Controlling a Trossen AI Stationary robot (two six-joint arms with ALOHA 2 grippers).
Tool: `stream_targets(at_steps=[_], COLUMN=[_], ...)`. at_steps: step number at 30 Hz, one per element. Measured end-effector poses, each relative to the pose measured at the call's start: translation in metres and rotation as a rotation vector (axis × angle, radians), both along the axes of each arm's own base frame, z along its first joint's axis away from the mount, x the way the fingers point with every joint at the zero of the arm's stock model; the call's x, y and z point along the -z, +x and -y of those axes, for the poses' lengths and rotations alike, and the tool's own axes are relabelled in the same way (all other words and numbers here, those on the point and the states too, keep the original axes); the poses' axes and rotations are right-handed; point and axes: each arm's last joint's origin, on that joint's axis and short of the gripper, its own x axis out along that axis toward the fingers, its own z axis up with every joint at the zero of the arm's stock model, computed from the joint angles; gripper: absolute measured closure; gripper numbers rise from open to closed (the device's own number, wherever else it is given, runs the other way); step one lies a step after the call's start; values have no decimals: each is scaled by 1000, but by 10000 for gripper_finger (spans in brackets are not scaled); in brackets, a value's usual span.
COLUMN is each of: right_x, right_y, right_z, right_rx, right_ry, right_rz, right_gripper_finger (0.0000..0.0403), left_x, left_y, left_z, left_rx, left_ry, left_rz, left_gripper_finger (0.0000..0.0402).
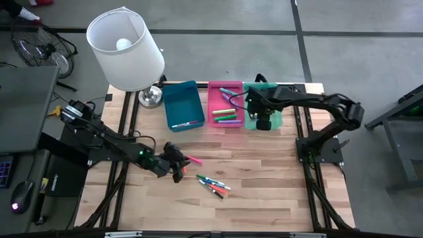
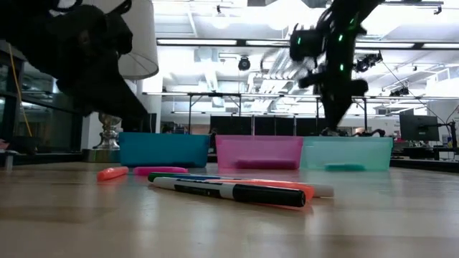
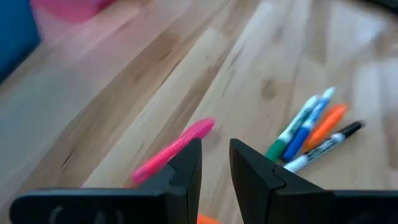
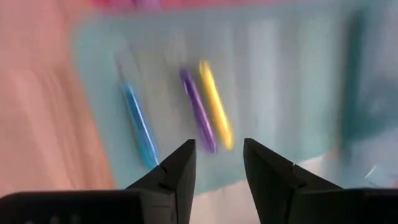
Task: Pick & Place Markers
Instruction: Put the top orange pen into the green bin
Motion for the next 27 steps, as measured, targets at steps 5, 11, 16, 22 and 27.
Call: stream_targets(at_steps=[5,11,16,22,27], right_x=[-34,-57,-61,-57,-51], right_y=[-3,-8,-7,-7,-8], right_z=[-23,-52,-77,-101,-115], right_rx=[-13,-78,-215,-316,-337], right_ry=[-35,-20,93,181,208], right_rz=[220,361,391,356,335], right_gripper_finger=[280,279,279,279,279], left_x=[-20,-35,-34,-25,-26], left_y=[6,13,18,17,19], left_z=[4,7,13,15,8], left_rx=[-110,-137,118,575,695], left_ry=[-75,-97,87,458,691], left_rz=[-117,-282,-496,-689,-726], left_gripper_finger=[321,321,321,321,321])
